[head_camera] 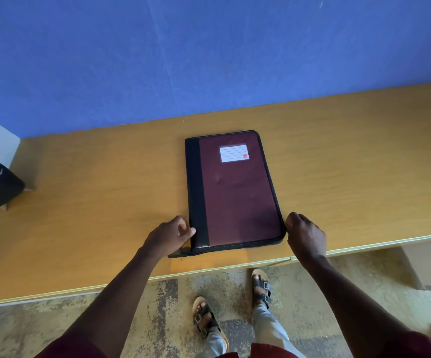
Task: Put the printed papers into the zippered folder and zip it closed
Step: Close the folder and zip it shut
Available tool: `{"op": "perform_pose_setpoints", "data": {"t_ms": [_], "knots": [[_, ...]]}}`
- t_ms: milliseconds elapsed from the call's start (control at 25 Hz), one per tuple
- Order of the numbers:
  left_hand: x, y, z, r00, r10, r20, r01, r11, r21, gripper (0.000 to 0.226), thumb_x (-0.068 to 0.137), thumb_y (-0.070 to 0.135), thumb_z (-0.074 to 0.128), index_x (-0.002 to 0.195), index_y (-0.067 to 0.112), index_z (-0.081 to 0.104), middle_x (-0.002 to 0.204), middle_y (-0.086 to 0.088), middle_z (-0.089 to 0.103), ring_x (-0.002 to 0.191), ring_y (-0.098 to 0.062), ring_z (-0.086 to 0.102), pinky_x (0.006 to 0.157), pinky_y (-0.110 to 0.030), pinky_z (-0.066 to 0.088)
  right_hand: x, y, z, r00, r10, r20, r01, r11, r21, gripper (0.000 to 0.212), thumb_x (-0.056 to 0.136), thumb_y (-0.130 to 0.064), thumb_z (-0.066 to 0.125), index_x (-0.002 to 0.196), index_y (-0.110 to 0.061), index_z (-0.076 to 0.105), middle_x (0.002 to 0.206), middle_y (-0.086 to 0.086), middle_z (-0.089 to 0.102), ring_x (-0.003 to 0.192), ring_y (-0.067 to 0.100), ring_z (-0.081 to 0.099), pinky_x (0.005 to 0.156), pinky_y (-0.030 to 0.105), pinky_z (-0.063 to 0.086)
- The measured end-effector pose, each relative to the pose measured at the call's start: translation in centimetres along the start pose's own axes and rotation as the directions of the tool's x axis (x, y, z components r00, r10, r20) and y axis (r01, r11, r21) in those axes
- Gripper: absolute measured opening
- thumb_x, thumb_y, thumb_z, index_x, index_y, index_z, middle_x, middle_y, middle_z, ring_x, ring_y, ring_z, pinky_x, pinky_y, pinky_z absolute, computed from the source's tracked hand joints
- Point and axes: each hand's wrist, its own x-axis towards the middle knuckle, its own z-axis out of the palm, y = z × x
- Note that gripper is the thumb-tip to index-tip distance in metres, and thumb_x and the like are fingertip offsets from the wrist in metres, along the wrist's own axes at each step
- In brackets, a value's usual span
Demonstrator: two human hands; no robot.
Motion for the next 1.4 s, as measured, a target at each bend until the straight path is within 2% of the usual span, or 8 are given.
{"op": "perform_pose_setpoints", "data": {"t_ms": [80, 200, 320, 440, 640, 960, 1120, 1400], "knots": [[1.5, 1.5, -0.3, 0.996, -0.033, -0.088, 0.036, 0.999, 0.033, 0.065, 0.091, 0.064, 0.052, 0.137, 0.019, 0.041, 0.115, -0.004, 0.065, 0.098, -0.022, 0.064, 0.073, -0.034, 0.050, 0.9, 0.2, -0.1, 0.999, -0.043, 0.009, 0.043, 0.999, 0.006, 0.009, 0.090, -0.015, 0.058, 0.085, -0.019, 0.052, 0.079, -0.001, 0.062, 0.055, 0.024, 0.049, 0.048, 0.029, 0.044], [3.9, 3.7, -1.0, 0.992, -0.081, -0.096, 0.082, 0.997, 0.005, 0.100, 0.084, 0.060, 0.066, 0.156, 0.017, 0.011, 0.148, -0.011, 0.042, 0.128, -0.031, 0.050, 0.095, -0.044, 0.049, 2.3, 0.4, -0.3, 0.994, -0.104, 0.032, 0.105, 0.994, -0.024, 0.011, 0.089, -0.016, 0.060, 0.083, -0.018, 0.051, 0.077, -0.001, 0.060, 0.055, 0.027, 0.046, 0.048, 0.027, 0.036], [5.2, 5.1, -1.8, 0.988, -0.155, 0.015, 0.155, 0.987, -0.034, 0.122, 0.079, 0.050, 0.077, 0.157, 0.021, -0.013, 0.154, -0.014, 0.030, 0.135, -0.034, 0.043, 0.101, -0.044, 0.045, 3.3, 0.9, -0.6, 0.987, -0.147, 0.060, 0.148, 0.989, -0.023, 0.010, 0.088, -0.015, 0.061, 0.084, -0.017, 0.053, 0.078, 0.001, 0.060, 0.059, 0.031, 0.056, 0.049, 0.028, 0.036], [6.2, 5.6, -2.0, 0.976, -0.206, 0.073, 0.209, 0.978, -0.025, 0.132, 0.077, 0.046, 0.081, 0.154, 0.022, -0.024, 0.153, -0.017, 0.028, 0.132, -0.036, 0.045, 0.099, -0.044, 0.048, 5.0, 1.0, -0.9, 0.979, -0.175, 0.106, 0.178, 0.984, -0.023, 0.007, 0.089, -0.014, 0.059, 0.088, -0.017, 0.053, 0.082, 0.001, 0.061, 0.064, 0.032, 0.061, 0.050, 0.030, 0.039], [7.0, 6.2, -2.1, 0.964, -0.246, 0.099, 0.244, 0.969, 0.027, 0.133, 0.079, 0.039, 0.081, 0.151, 0.021, -0.029, 0.152, -0.017, 0.026, 0.108, -0.036, 0.058, 0.068, -0.038, 0.060, 6.2, 2.0, -1.4, 0.920, -0.306, 0.244, 0.319, 0.948, -0.014, 0.005, 0.092, -0.017, 0.049, 0.095, -0.020, 0.050, 0.088, 0.003, 0.061, 0.076, 0.034, 0.063, 0.056, 0.033, 0.040], [7.4, 6.8, -1.7, 0.959, -0.279, 0.058, 0.272, 0.957, 0.104, 0.132, 0.079, 0.038, 0.081, 0.152, 0.019, -0.028, 0.153, -0.018, 0.025, 0.118, -0.039, 0.054, 0.075, -0.037, 0.055, 8.6, 1.7, -2.2, 0.913, -0.344, 0.220, 0.353, 0.936, 0.000, 0.011, 0.094, -0.015, 0.051, 0.103, -0.018, 0.055, 0.095, 0.003, 0.063, 0.078, 0.033, 0.065, 0.057, 0.032, 0.039], [7.3, 7.0, -1.7, 0.960, -0.272, 0.065, 0.267, 0.961, 0.076, 0.131, 0.080, 0.034, 0.081, 0.152, 0.020, -0.028, 0.152, -0.018, 0.024, 0.107, -0.039, 0.059, 0.062, -0.034, 0.056, 11.7, 0.5, -3.2, 0.914, -0.351, 0.206, 0.364, 0.931, -0.029, 0.010, 0.094, -0.013, 0.051, 0.102, -0.018, 0.055, 0.093, 0.003, 0.063, 0.075, 0.029, 0.063, 0.058, 0.032, 0.041], [6.9, 6.7, -1.5, 0.961, -0.265, 0.079, 0.265, 0.964, 0.005, 0.132, 0.079, 0.034, 0.082, 0.152, 0.022, -0.027, 0.153, -0.016, 0.023, 0.125, -0.040, 0.049, 0.082, -0.045, 0.058, 15.4, -1.0, -4.0, 0.909, -0.334, 0.250, 0.360, 0.930, -0.067, 0.012, 0.095, -0.014, 0.055, 0.106, -0.019, 0.054, 0.096, 0.002, 0.063, 0.075, 0.023, 0.060, 0.059, 0.031, 0.041]]}}
